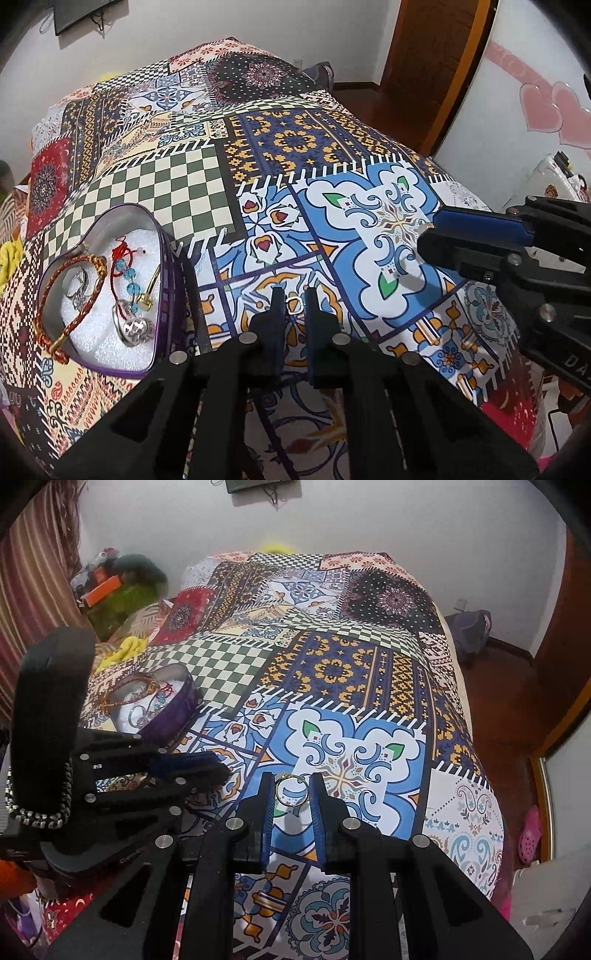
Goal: Organize jewelry
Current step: 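Carry the gold ring in the right tool over the tin and release it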
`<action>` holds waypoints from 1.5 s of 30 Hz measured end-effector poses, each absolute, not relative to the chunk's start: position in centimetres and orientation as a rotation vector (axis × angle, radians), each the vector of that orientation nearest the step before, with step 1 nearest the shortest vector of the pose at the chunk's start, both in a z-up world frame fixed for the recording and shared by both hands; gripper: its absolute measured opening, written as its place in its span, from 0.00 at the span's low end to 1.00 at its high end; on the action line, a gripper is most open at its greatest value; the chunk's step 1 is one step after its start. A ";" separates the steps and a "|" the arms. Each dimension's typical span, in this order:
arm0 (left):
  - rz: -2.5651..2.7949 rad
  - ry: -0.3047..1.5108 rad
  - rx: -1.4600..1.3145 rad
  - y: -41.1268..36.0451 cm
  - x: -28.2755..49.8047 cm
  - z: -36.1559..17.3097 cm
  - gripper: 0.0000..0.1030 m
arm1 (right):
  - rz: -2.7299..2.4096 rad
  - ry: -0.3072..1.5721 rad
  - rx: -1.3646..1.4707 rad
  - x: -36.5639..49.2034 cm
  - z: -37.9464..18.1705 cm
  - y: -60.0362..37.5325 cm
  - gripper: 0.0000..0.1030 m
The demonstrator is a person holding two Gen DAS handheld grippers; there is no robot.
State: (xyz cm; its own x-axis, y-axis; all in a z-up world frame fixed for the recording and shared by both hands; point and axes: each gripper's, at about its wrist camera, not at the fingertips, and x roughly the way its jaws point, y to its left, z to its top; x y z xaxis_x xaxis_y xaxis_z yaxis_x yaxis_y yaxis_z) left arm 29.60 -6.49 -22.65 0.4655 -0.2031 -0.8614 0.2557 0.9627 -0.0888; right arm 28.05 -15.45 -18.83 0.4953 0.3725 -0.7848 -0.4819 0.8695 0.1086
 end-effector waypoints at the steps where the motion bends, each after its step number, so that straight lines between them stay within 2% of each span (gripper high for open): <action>1: -0.285 1.052 0.047 -6.3 29.5 -22.5 0.08 | 0.520 0.914 -0.133 28.0 -18.7 -15.4 0.16; 9: -0.291 1.014 -0.008 -4.3 27.7 -19.7 0.08 | 0.520 0.881 -0.163 27.3 -16.7 -14.2 0.16; 27: -0.191 0.795 -0.067 3.6 23.4 -11.2 0.08 | 0.561 0.776 -0.177 25.5 -12.2 -9.2 0.16; 37: -0.157 0.769 -0.098 6.9 23.6 -11.1 0.08 | 0.608 0.774 -0.174 26.1 -12.2 -6.0 0.16; 45: -0.163 0.826 -0.146 7.7 25.2 -13.8 0.08 | 0.626 0.809 -0.188 27.6 -13.7 -4.0 0.16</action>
